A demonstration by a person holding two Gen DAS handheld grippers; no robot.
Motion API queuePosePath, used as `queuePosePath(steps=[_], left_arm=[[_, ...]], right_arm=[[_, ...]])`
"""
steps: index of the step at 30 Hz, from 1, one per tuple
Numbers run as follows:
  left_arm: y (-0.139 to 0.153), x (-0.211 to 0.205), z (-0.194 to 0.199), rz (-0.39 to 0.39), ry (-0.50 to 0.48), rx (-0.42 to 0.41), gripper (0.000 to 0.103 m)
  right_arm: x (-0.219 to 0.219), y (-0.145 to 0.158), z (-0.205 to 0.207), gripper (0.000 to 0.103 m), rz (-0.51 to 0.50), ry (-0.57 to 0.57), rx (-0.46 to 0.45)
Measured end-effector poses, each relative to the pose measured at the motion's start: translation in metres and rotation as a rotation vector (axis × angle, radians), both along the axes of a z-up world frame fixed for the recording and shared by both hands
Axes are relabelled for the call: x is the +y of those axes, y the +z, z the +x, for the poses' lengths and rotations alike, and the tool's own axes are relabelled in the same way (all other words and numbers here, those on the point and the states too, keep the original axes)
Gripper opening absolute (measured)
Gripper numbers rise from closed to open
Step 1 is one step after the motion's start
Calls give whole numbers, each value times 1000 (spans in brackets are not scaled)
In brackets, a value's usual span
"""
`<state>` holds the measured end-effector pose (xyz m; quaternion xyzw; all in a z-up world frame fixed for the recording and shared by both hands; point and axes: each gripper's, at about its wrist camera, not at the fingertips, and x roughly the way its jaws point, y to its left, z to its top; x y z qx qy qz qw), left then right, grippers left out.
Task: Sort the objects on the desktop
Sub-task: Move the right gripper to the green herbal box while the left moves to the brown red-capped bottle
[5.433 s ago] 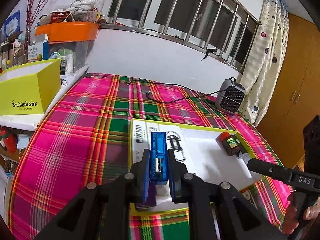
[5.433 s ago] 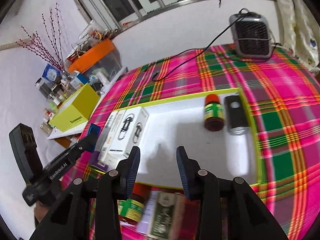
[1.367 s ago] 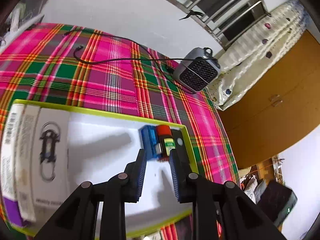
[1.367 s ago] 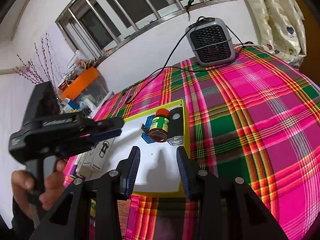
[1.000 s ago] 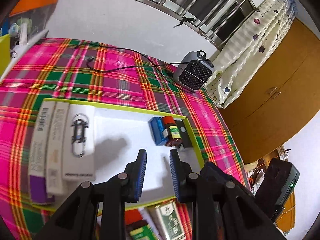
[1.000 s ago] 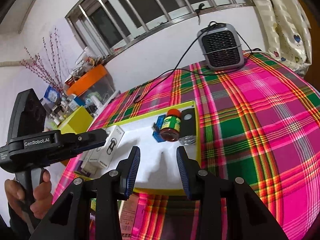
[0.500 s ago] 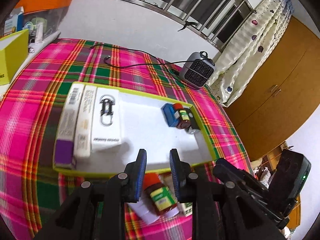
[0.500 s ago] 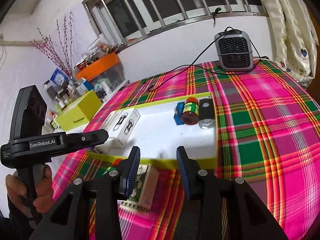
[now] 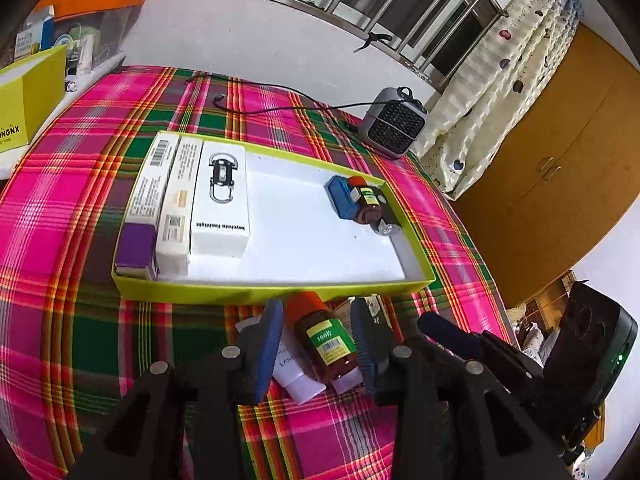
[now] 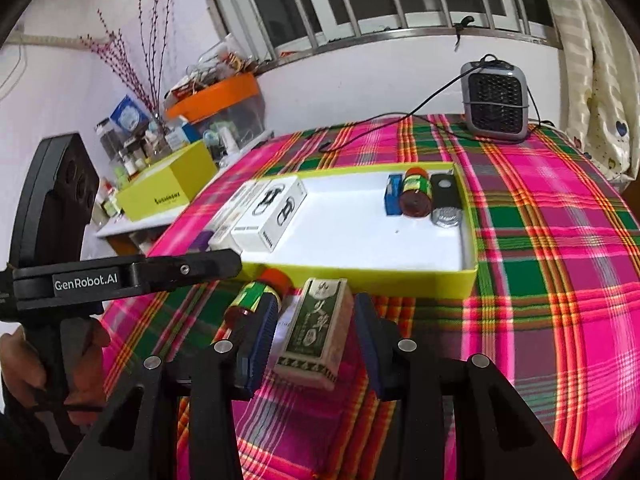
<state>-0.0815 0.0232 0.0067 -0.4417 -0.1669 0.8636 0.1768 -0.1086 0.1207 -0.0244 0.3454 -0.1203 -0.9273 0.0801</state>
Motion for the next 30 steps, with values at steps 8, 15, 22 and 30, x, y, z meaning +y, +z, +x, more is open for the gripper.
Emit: queuePosePath(steps=[8,15,22,30], left_arm=[[-9,7,0,-29,-21,-21,36],[-10,15,-3,-67,-50,-31,37],[-14,23,-8,-129,-61,-56,39],[-22,24,-11,-167,-59,-67,39]], right_arm=[[-8,-8,-1,43,24,0,-30],[-13,-14,-6,43,39,2,-52],[-13,-19,-8,43,63,-8,-69],[-5,-21,-9,43,52,-32,-73]])
